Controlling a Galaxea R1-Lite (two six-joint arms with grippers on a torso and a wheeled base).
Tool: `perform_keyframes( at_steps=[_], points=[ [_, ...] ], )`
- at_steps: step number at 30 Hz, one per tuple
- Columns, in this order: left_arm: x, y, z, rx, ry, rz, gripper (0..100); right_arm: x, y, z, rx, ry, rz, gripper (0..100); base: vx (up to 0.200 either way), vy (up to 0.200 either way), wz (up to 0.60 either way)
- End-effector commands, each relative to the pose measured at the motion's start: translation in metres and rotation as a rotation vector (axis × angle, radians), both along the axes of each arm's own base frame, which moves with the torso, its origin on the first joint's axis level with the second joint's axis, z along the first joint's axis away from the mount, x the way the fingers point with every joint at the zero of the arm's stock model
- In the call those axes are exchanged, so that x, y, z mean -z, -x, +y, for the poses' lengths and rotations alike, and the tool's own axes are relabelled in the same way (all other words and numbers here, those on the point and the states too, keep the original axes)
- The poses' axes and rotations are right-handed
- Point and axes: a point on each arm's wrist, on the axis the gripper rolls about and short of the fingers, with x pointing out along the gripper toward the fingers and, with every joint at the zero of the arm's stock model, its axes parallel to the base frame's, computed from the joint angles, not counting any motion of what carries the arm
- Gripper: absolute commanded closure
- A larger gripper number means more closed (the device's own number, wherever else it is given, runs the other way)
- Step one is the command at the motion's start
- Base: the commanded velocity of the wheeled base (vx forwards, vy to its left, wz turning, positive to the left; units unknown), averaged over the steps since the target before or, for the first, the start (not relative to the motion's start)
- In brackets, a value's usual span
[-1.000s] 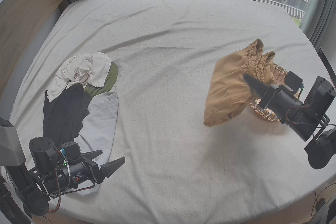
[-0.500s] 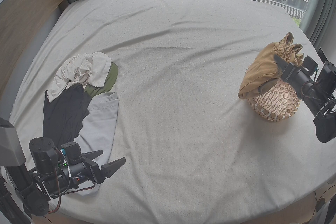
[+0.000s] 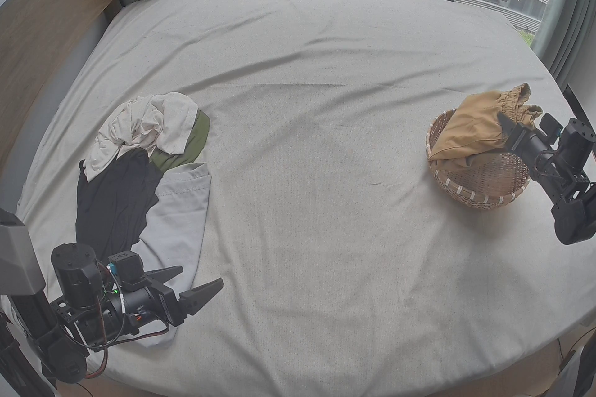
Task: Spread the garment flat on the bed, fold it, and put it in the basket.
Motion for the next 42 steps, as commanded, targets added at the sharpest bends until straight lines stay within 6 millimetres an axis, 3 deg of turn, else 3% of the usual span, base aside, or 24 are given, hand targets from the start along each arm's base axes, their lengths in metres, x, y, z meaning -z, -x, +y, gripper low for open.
perform_keyframes(
  at_steps=[1, 9, 13, 19, 23, 27, 31, 38, 39, 42],
  points=[
    [0.002, 0.004, 0.001, 0.0, -0.005, 0.015, 0, 0.018, 0.01, -0.001, 0.005, -0.001, 0.079, 0, 0.0, 0.0, 0.0],
    [-0.005, 0.007, -0.001, 0.018, 0.007, -0.018, 0, 0.018, 0.077, 0.027, -0.083, 0.051, 0.183, 0, 0.0, 0.0, 0.0],
    [-0.012, 0.01, -0.004, 0.038, 0.018, -0.045, 0, 0.009, 0.097, 0.035, -0.118, 0.057, 0.189, 0, 0.0, 0.0, 0.0],
    [-0.038, 0.03, -0.019, 0.133, 0.103, -0.14, 0, -0.014, 0.143, 0.061, -0.263, 0.081, 0.186, 0, 0.0, 0.0, 0.0],
    [-0.071, 0.055, -0.021, 0.199, 0.257, -0.235, 0, -0.019, 0.188, 0.082, -0.44, 0.091, 0.14, 0, 0.0, 0.0, 0.0],
    [-0.101, 0.083, -0.01, 0.241, 0.454, -0.298, 0, -0.017, 0.217, 0.076, -0.463, 0.086, 0.089, 0, 0.0, 0.0, 0.0],
    [-0.114, 0.1, 0.005, 0.211, 0.496, -0.358, 0, -0.008, 0.249, 0.056, -0.382, 0.076, 0.057, 0, 0.0, 0.0, 0.0],
    [-0.107, 0.114, 0.029, 0.07, 0.401, -0.353, 0, 0.008, 0.289, 0.034, -0.233, 0.087, 0.044, 0, 0.0, 0.0, 0.0],
    [-0.103, 0.123, 0.036, 0.039, 0.341, -0.358, 0, 0.017, 0.307, 0.029, -0.181, 0.094, 0.035, 0, 0.0, 0.0, 0.0],
    [-0.093, 0.138, 0.044, -0.005, 0.23, -0.35, 0, 0.034, 0.33, 0.025, -0.104, 0.099, 0.051, 0, 0.0, 0.0, 0.0]
  ],
)
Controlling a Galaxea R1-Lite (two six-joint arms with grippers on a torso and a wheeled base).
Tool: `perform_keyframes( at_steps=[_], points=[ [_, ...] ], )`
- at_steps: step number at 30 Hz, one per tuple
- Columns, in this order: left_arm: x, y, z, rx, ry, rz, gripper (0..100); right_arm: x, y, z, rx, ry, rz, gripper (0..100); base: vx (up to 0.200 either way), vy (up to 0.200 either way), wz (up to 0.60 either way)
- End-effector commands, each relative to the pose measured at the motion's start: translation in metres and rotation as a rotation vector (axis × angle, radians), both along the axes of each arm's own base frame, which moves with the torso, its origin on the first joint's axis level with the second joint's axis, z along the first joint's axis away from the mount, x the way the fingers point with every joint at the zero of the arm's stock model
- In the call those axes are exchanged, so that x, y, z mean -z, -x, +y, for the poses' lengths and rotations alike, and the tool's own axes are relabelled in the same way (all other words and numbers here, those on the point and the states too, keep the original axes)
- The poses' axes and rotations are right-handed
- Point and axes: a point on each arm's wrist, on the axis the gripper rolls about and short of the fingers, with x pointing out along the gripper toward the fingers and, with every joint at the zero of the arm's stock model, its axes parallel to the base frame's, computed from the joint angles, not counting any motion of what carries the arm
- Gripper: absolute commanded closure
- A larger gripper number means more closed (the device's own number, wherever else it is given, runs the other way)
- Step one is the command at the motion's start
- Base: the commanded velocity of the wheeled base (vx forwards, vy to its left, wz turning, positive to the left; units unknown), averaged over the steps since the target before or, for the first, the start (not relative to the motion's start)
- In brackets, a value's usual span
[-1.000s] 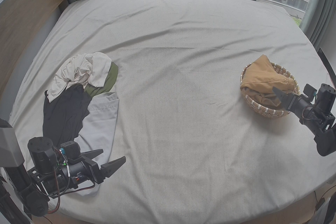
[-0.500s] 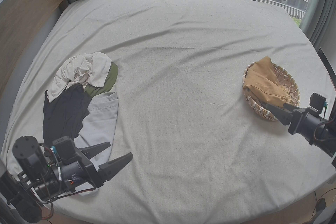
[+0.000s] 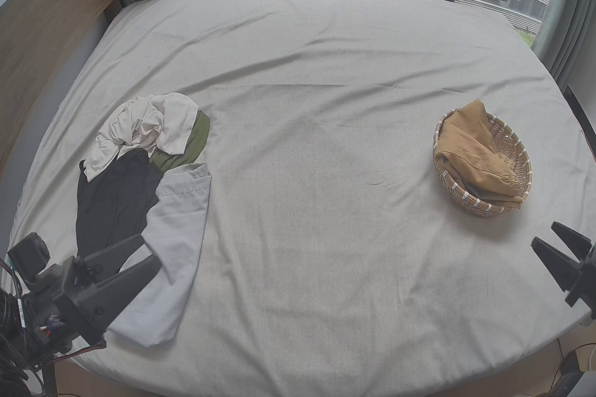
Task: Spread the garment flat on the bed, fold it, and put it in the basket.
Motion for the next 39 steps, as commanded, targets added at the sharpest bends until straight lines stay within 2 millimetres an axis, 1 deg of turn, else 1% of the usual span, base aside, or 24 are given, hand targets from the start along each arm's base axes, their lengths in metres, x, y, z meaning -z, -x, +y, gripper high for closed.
perform_keyframes(
  at_steps=[1, 2, 4, 6, 7, 8, 10, 12, 13, 15, 16, 20, 21, 22, 24, 26, 28, 29, 30, 32, 35, 39],
  points=[
    [0.006, 0.048, 0.033, -0.16, -0.122, -0.081, 0, 0.038, 0.07, -0.017, 0.208, 0.014, -0.089, 0, 0.0, 0.0, 0.0],
    [0.009, 0.056, 0.037, -0.194, -0.146, -0.067, 0, 0.048, 0.08, -0.017, 0.233, 0.041, -0.098, 0, 0.0, 0.0, 0.0],
    [0.012, 0.065, 0.041, -0.227, -0.15, -0.056, 0, 0.059, 0.09, -0.015, 0.235, 0.057, -0.108, 0, 0.0, 0.0, 0.0],
    [0.019, 0.079, 0.046, -0.266, -0.161, -0.039, 0, 0.074, 0.091, -0.016, 0.234, 0.063, -0.072, 0, 0.0, 0.0, 0.0],
    [0.019, 0.079, 0.046, -0.266, -0.161, -0.039, 0, 0.074, 0.091, -0.016, 0.234, 0.063, -0.072, 0, 0.0, 0.0, 0.0],
    [0.025, 0.089, 0.048, -0.276, -0.163, -0.046, 0, 0.08, 0.09, -0.017, 0.28, 0.066, -0.062, 0, 0.0, 0.0, 0.0],
    [0.035, 0.103, 0.05, -0.287, -0.175, -0.066, 0, 0.08, 0.09, -0.019, 0.358, 0.087, -0.066, 0, 0.0, 0.0, 0.0],
    [0.048, 0.111, 0.052, -0.316, -0.209, -0.068, 0, 0.081, 0.09, -0.02, 0.403, 0.14, -0.075, 0, 0.0, 0.0, 0.0],
    [0.058, 0.116, 0.052, -0.356, -0.232, -0.069, 0, 0.081, 0.09, -0.021, 0.438, 0.167, -0.08, 0, 0.0, 0.0, 0.0],
    [0.071, 0.121, 0.052, -0.383, -0.27, -0.074, 0, 0.081, 0.089, -0.022, 0.48, 0.167, -0.089, 0, 0.0, 0.0, 0.0],
    [0.074, 0.121, 0.052, -0.391, -0.293, -0.05, 0, 0.083, 0.089, -0.022, 0.482, 0.177, -0.071, 0, 0.0, 0.0, 0.0],
    [0.073, 0.119, 0.055, -0.533, -0.324, -0.039, 0, 0.085, 0.089, -0.022, 0.464, 0.194, -0.054, 0, 0.0, 0.0, 0.0],
    [0.073, 0.119, 0.055, -0.568, -0.339, -0.042, 0, 0.086, 0.089, -0.021, 0.441, 0.213, -0.049, 0, 0.0, 0.0, 0.0],
    [0.073, 0.119, 0.055, -0.568, -0.339, -0.042, 0, 0.086, 0.089, -0.021, 0.441, 0.213, -0.049, 0, 0.0, 0.0, 0.0],
    [0.074, 0.122, 0.054, -0.65, -0.365, -0.083, 0, 0.087, 0.089, -0.021, 0.424, 0.228, -0.052, 0, 0.0, 0.0, 0.0],
    [0.076, 0.126, 0.054, -0.666, -0.38, -0.128, 0, 0.087, 0.089, -0.021, 0.416, 0.232, -0.054, 0, 0.0, 0.0, 0.0],
    [0.076, 0.126, 0.055, -0.677, -0.388, -0.13, 0, 0.087, 0.089, -0.021, 0.414, 0.235, -0.056, 0, 0.0, 0.0, 0.0],
    [0.076, 0.126, 0.056, -0.726, -0.422, -0.132, 0, 0.087, 0.089, -0.021, 0.413, 0.235, -0.056, 0, 0.0, 0.0, 0.0],
    [0.08, 0.126, 0.057, -0.769, -0.457, -0.098, 0, 0.087, 0.089, -0.02, 0.408, 0.236, -0.055, 0, 0.0, 0.0, 0.0],
    [0.084, 0.126, 0.058, -0.779, -0.488, -0.041, 0, 0.087, 0.089, -0.02, 0.404, 0.236, -0.058, 0, 0.0, 0.0, 0.0],
    [0.082, 0.126, 0.058, -0.762, -0.487, -0.082, 0, 0.087, 0.089, -0.02, 0.404, 0.231, -0.057, 0, 0.0, 0.0, 0.0],
    [0.082, 0.126, 0.057, -0.76, -0.476, -0.09, 0, 0.087, 0.089, -0.02, 0.408, 0.235, -0.055, 0, 0.0, 0.0, 0.0]
  ],
)
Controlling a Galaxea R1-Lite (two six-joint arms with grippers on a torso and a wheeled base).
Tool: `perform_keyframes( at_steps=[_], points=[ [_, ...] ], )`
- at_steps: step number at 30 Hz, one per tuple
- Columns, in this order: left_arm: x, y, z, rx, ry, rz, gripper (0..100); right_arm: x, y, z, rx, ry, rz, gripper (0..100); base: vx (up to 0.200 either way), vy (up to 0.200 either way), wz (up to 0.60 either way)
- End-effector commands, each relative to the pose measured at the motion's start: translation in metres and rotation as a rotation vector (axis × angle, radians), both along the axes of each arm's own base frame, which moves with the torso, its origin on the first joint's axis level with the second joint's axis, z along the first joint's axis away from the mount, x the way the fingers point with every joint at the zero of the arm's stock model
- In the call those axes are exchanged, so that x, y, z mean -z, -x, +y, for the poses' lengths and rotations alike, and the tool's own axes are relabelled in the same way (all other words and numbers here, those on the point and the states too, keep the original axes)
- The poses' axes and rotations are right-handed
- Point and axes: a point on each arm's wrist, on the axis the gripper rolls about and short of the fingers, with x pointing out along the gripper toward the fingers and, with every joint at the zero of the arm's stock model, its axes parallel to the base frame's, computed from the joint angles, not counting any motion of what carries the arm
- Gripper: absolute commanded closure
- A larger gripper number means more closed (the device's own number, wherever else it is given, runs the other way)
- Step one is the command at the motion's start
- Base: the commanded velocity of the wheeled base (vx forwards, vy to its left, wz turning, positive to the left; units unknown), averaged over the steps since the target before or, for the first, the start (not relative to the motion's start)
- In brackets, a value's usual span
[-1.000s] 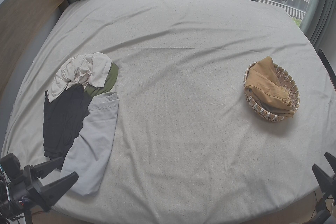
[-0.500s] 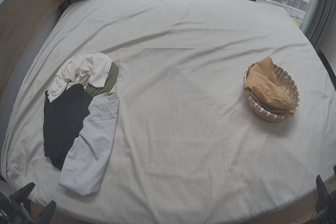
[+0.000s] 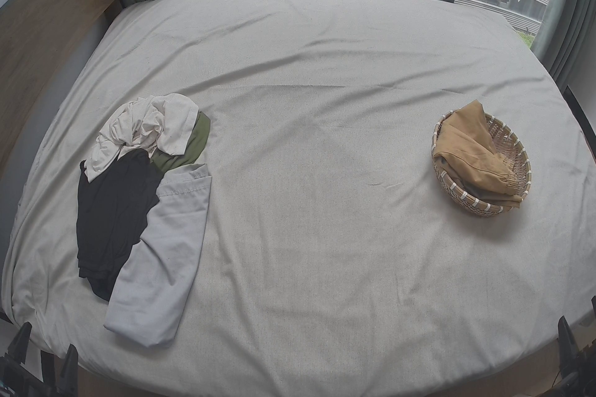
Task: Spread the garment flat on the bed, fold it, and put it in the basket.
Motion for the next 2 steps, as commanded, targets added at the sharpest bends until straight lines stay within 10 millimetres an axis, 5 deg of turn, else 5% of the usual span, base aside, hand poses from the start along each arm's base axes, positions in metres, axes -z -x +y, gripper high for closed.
perform_keyframes(
  at_steps=[1, 2],
  points=[
    [0.0028, 0.0005, 0.0, 0.01, -0.003, -0.024, 0, 0.005, -0.0014, 0.0001, 0.001, 0.003, 0.02, 0, 0.0, 0.0, 0.0],
    [0.0033, 0.0005, 0.0, 0.008, -0.003, -0.024, 0, 0.005, -0.0014, 0.0001, 0.001, 0.003, 0.02, 0, 0.0, 0.0, 0.0]
  ],
)
